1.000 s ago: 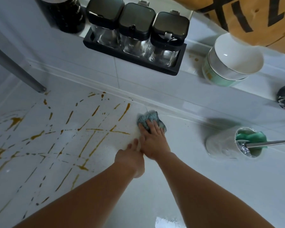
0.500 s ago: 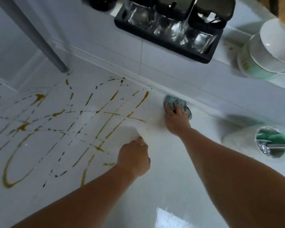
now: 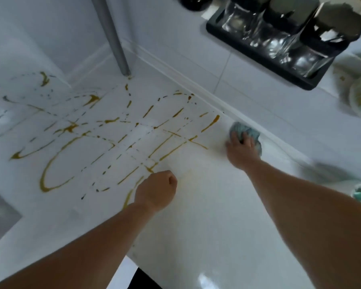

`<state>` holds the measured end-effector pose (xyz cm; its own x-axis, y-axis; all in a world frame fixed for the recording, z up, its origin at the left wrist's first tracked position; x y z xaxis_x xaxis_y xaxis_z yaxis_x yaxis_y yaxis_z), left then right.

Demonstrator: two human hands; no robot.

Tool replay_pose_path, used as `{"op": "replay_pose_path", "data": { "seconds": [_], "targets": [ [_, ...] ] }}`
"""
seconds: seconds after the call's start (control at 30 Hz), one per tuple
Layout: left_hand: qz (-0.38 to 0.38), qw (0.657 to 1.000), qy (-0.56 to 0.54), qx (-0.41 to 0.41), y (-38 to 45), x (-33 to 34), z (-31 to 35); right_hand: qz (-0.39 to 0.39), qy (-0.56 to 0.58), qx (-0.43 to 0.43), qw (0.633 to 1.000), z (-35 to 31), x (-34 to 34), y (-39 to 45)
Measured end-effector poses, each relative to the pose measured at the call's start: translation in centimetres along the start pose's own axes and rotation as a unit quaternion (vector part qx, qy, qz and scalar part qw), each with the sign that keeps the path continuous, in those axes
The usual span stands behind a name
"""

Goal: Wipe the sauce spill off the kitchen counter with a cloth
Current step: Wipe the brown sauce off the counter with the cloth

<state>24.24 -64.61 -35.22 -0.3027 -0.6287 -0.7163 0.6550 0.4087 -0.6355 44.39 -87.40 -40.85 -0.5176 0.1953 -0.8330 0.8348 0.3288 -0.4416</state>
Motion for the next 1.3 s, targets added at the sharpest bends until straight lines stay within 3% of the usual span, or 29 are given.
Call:
{"op": "replay_pose_path", "data": {
  "seconds": [0.07, 0.17, 0.27, 0.33, 0.37, 0.43, 0.47, 0.53, 0.6, 0.67, 0.77, 0.83, 0.87, 0.97, 1.03, 1.1, 1.2, 1.3],
  "targets": [
    [0.011, 1.000, -0.013, -0.023, -0.4, 0.4, -0.9, -0.003, -0.026, -0.025, 0.999, -1.4, 2.1, -1.3],
    [0.048, 0.997, -0.031, -0.060, -2.4, 1.0, -2.5, 0.005, -0.075, -0.170, 0.983, -5.8, 8.2, -9.5],
    [0.059, 0.993, -0.040, -0.098, -4.8, 0.9, -4.4, -0.099, -0.101, -0.321, 0.936, -6.8, 11.8, -16.4],
    [0.071, 0.990, -0.034, -0.114, -6.1, 0.5, -6.2, -0.073, -0.091, -0.425, 0.897, -5.4, 9.3, -14.4],
    [0.080, 0.989, -0.025, -0.123, -6.6, 0.1, -7.3, -0.023, -0.023, -0.409, 0.912, -4.5, 7.0, -12.1],
    [0.094, 0.983, -0.010, -0.157, -8.2, -0.5, -10.2, 0.068, 0.067, -0.222, 0.970, -2.2, 2.6, -7.9],
    [0.095, 0.980, -0.008, -0.173, -8.7, -0.6, -11.5, 0.051, 0.069, -0.121, 0.989, -1.5, 1.2, -6.4],
    [0.081, 0.973, -0.005, -0.215, -9.7, -0.7, -14.4, -0.020, 0.024, -0.049, 0.998, -2.4, 2.3, -5.7],
    [0.059, 0.967, 0.006, -0.247, -10.4, -0.3, -16.5, -0.012, 0.032, -0.071, 0.997, -5.7, 5.2, -9.0],
    [0.031, 0.966, 0.023, -0.256, -10.6, 0.1, -18.0, -0.031, -0.024, -0.204, 0.978, -9.5, 10.3, -14.8],
    [0.015, 0.967, 0.039, -0.251, -10.1, 0.7, -19.7, -0.143, -0.124, -0.421, 0.887, -11.5, 15.2, -21.2],
    [0.012, 0.972, 0.051, -0.230, -9.1, 0.6, -20.4, -0.131, -0.147, -0.486, 0.851, -10.5, 13.7, -18.3],
    [0.009, 0.974, 0.062, -0.218, -8.6, 0.5, -20.7, -0.098, -0.122, -0.472, 0.868, -10.3, 12.4, -16.0],
    [-0.016, 0.976, 0.109, -0.186, -7.6, 0.7, -21.0, 0.004, -0.016, -0.220, 0.975, -8.2, 8.7, -10.9],
    [-0.041, 0.974, 0.137, -0.174, -7.5, 1.1, -21.2, -0.013, -0.047, -0.135, 0.990, -8.9, 9.9, -12.3],
    [-0.057, 0.972, 0.157, -0.167, -7.3, 0.7, -21.4, -0.015, -0.065, -0.194, 0.979, -11.8, 13.2, -17.4],
    [-0.084, 0.966, 0.194, -0.148, -7.2, -1.0, -21.2, -0.076, -0.092, -0.372, 0.920, -15.1, 19.6, -27.1],
    [-0.136, 0.958, 0.217, -0.131, -7.0, -2.4, -21.3, -0.130, -0.103, -0.485, 0.859, -15.1, 19.2, -27.0]
  ]
}}
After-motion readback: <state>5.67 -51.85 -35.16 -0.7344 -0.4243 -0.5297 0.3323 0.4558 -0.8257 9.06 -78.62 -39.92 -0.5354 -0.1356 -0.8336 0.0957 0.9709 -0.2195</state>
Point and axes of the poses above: each hand's wrist, its own y-axis towards the middle knuckle, its own x-axis out of the palm, z = x × y, the point moved 2 cm from there along y, towards the middle knuckle, and after that the axes turned 12 degrees about -x, right-handed, at the moved point
